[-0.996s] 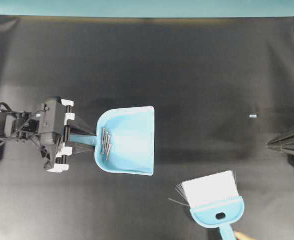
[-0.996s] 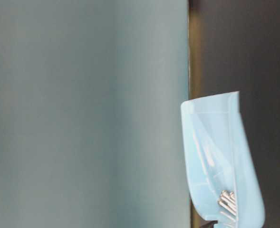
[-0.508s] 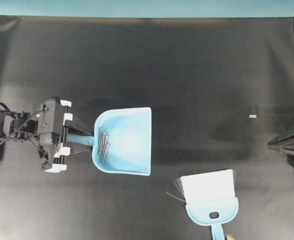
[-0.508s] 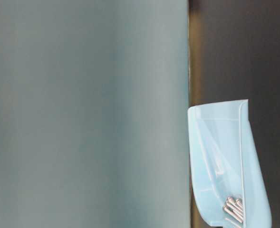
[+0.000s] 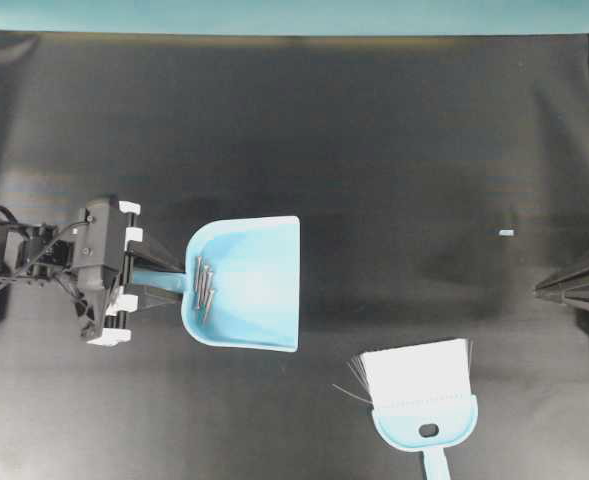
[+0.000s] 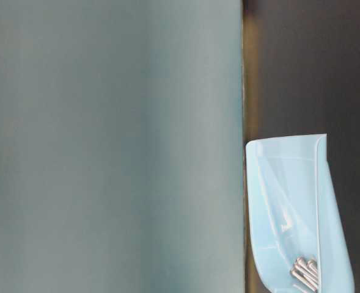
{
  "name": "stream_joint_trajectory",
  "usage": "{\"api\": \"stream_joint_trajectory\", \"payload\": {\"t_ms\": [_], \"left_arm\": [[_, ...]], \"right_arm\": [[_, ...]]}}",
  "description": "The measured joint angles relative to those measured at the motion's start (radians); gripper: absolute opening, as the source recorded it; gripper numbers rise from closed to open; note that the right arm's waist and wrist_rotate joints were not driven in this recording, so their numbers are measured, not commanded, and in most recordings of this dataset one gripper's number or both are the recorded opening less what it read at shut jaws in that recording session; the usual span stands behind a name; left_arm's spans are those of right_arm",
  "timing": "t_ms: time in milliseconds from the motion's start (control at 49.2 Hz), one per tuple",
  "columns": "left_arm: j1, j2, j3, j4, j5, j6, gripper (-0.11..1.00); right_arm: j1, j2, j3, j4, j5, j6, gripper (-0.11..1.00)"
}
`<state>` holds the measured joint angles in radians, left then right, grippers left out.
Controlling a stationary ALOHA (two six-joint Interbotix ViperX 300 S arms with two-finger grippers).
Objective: Hold the dustpan with the left arm, while a human hand uses a hand brush to gather screws into the dustpan.
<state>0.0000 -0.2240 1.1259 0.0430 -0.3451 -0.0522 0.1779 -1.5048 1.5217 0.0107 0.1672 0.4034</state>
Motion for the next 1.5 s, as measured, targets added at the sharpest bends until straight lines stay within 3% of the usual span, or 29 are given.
{"api": "stream_joint_trajectory", "payload": {"t_ms": [1179, 1504], "left_arm": [[0.002, 0.008, 0.003, -0.002, -0.005, 0.000, 0.31], [-0.009, 0.020, 0.040, -0.002, -0.115, 0.009, 0.31]], "right_arm": [[0.000, 0.000, 0.000, 0.000, 0.002, 0.002, 0.00], [0.000, 0.000, 0.000, 0.000, 0.002, 0.000, 0.00]]}}
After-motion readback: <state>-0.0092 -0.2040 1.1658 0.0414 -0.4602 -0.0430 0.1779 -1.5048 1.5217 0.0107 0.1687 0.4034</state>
